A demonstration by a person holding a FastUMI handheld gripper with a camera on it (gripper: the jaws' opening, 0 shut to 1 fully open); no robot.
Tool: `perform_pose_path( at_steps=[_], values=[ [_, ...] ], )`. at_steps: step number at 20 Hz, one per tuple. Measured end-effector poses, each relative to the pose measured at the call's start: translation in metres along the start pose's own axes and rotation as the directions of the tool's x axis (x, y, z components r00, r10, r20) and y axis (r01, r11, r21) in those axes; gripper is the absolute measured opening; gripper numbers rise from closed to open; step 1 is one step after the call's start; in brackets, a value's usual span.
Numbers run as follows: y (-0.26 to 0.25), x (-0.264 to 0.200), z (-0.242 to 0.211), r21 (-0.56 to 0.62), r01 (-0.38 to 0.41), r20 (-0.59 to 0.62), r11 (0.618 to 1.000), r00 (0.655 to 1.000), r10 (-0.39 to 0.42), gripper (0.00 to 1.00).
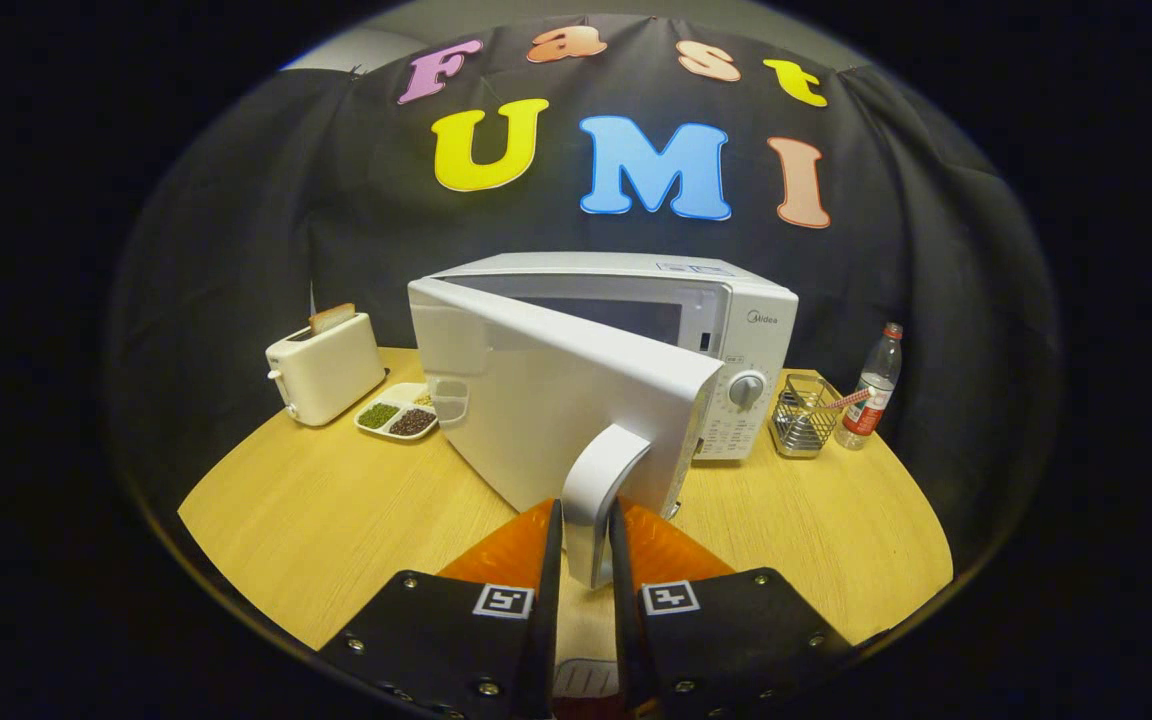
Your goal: Open the microwave, put the food inside, and close the microwave door.
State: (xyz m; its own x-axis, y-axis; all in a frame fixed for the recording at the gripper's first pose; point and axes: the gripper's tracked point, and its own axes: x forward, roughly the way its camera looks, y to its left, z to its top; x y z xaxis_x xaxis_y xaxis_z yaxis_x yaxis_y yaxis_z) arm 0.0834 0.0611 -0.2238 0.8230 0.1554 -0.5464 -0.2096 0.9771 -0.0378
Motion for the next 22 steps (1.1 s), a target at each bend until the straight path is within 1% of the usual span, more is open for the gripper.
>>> perform_pose_path(
  at_steps=[8,13,17,22],
  values=[
    [0.046,-0.021,-0.011,0.015,-0.011,0.003,1.0,1.0,0.011,0.27],
    [0.088,-0.033,-0.022,-0.003,-0.025,0.014,1.0,1.0,0.025,0.27],
    [0.122,-0.037,-0.03,0.008,-0.051,0.007,0.999,0.999,0.051,0.27],
    [0.158,-0.041,-0.031,-0.005,-0.06,0.035,0.998,0.998,0.061,0.27]
  ],
)
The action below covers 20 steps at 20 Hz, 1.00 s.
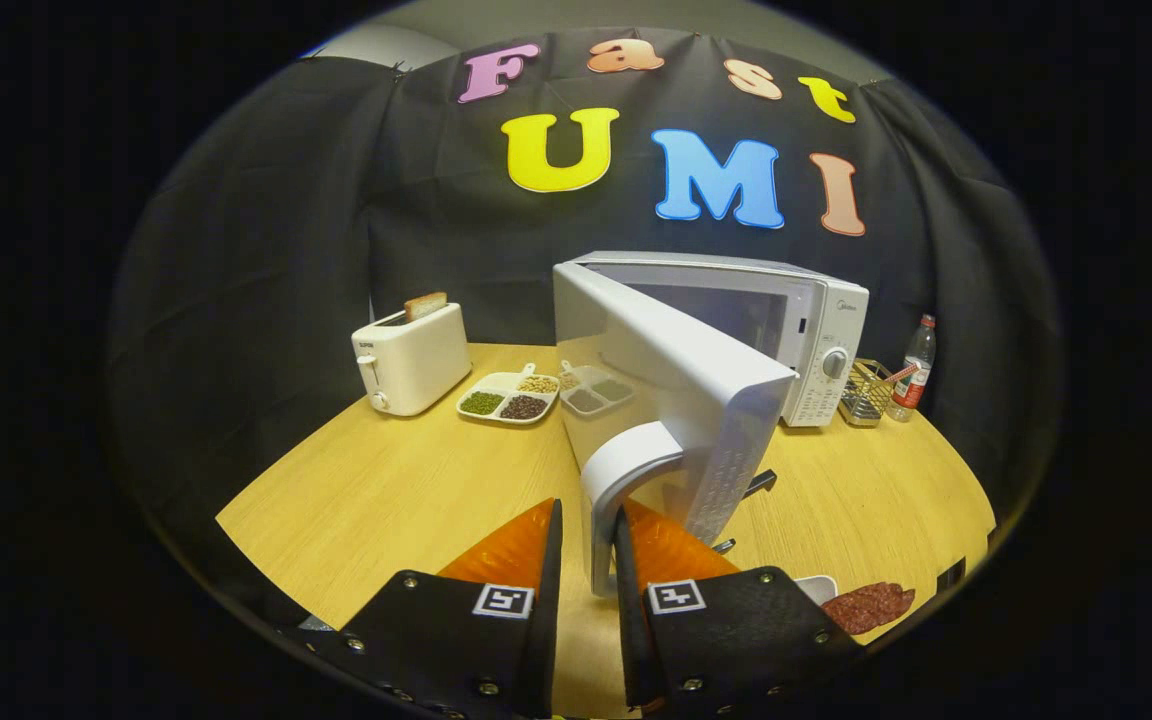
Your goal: Open the microwave, put the food inside, and close the microwave door.
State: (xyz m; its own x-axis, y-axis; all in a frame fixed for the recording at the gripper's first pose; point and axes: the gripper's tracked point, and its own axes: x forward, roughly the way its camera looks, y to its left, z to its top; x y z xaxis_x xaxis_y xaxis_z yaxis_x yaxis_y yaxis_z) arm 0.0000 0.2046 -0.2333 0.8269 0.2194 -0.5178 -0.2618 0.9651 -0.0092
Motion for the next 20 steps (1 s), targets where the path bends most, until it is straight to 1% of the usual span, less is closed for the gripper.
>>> perform_pose_path(
  at_steps=[4,8,12,13,15,17,18,20],
  values=[
    [0.022,0.0,-0.003,-0.006,0.017,0.025,1.0,1.0,-0.017,0.28],
    [0.039,-0.001,-0.004,-0.041,0.004,0.02,0.999,1.0,-0.003,0.28],
    [0.044,-0.007,-0.005,-0.031,-0.014,-0.001,0.999,1.0,0.014,0.28],
    [0.049,-0.01,-0.007,-0.021,-0.035,-0.001,0.999,0.999,0.035,0.28],
    [0.072,-0.018,-0.009,-0.014,-0.122,-0.004,0.992,0.992,0.122,0.29],
    [0.106,-0.029,-0.013,-0.015,-0.271,-0.011,0.963,0.963,0.27,0.28],
    [0.117,-0.037,-0.013,-0.016,-0.328,-0.017,0.945,0.945,0.327,0.28],
    [0.126,-0.057,-0.008,-0.036,-0.402,-0.007,0.915,0.916,0.402,0.29]
  ],
)
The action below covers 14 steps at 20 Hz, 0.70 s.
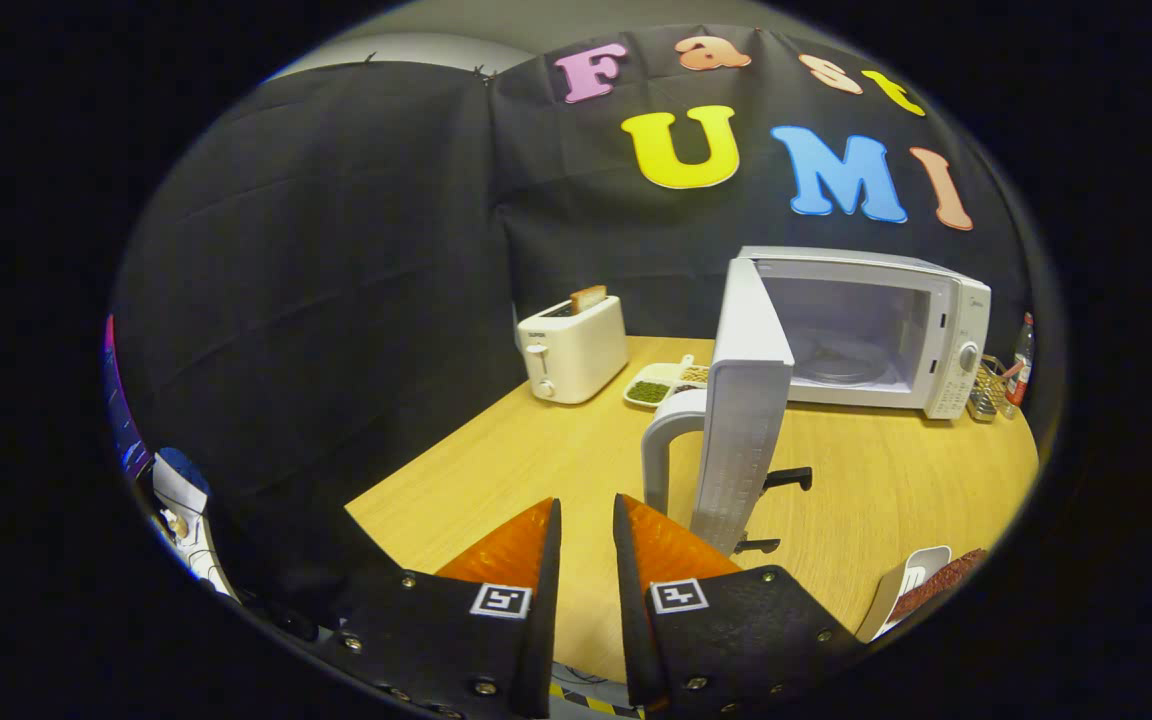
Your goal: Open the microwave, put the food inside, and close the microwave door.
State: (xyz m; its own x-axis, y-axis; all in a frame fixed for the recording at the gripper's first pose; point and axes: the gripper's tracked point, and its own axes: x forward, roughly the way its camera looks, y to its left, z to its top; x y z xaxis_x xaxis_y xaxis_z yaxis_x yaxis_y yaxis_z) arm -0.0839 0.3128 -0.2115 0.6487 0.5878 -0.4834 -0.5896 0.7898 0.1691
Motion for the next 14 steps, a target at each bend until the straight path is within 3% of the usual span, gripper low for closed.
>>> perform_pose_path(
  at_steps=[3,4,6,7,14],
  values=[
    [0.006,-0.03,0.027,-0.044,-0.054,0.082,0.998,0.995,0.058,0.43],
    [0.005,-0.039,0.037,-0.047,-0.066,0.111,0.997,0.991,0.071,0.64],
    [-0.008,-0.059,0.05,-0.054,-0.045,0.169,0.998,0.984,0.053,0.94],
    [-0.017,-0.07,0.055,-0.058,-0.023,0.192,0.998,0.981,0.034,0.98],
    [-0.111,-0.114,0.072,-0.012,0.163,0.262,0.987,0.953,-0.154,0.98]
  ],
)
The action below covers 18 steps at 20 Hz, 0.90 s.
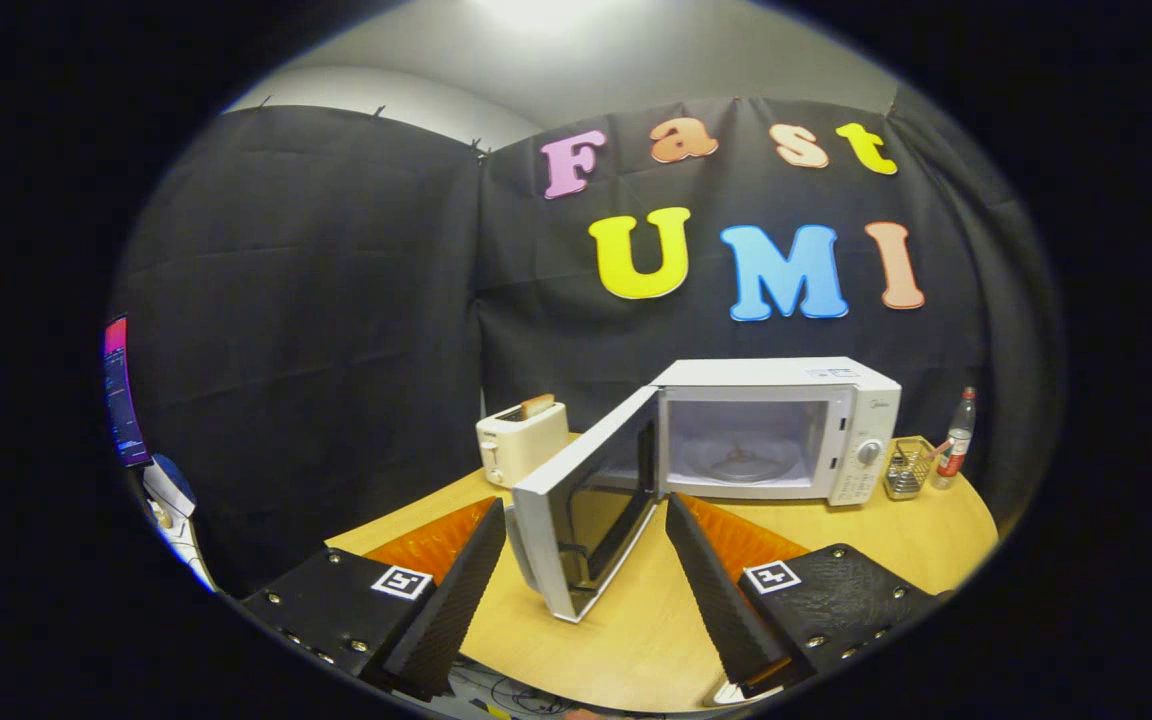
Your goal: Open the microwave, put the food inside, and close the microwave door.
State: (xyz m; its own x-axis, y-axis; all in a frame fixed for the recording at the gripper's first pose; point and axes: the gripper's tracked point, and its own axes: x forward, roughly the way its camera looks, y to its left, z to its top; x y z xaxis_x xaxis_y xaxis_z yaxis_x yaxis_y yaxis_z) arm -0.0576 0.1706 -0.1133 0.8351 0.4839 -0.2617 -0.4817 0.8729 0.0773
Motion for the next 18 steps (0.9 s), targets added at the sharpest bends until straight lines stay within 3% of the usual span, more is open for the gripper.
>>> perform_pose_path(
  at_steps=[8,18],
  values=[
    [-0.115,-0.031,-0.025,0.101,0.221,-0.051,0.97,0.975,-0.217,0.98],
    [-0.18,-0.049,-0.101,0.276,0.36,-0.199,0.891,0.929,-0.313,0.98]
  ],
)
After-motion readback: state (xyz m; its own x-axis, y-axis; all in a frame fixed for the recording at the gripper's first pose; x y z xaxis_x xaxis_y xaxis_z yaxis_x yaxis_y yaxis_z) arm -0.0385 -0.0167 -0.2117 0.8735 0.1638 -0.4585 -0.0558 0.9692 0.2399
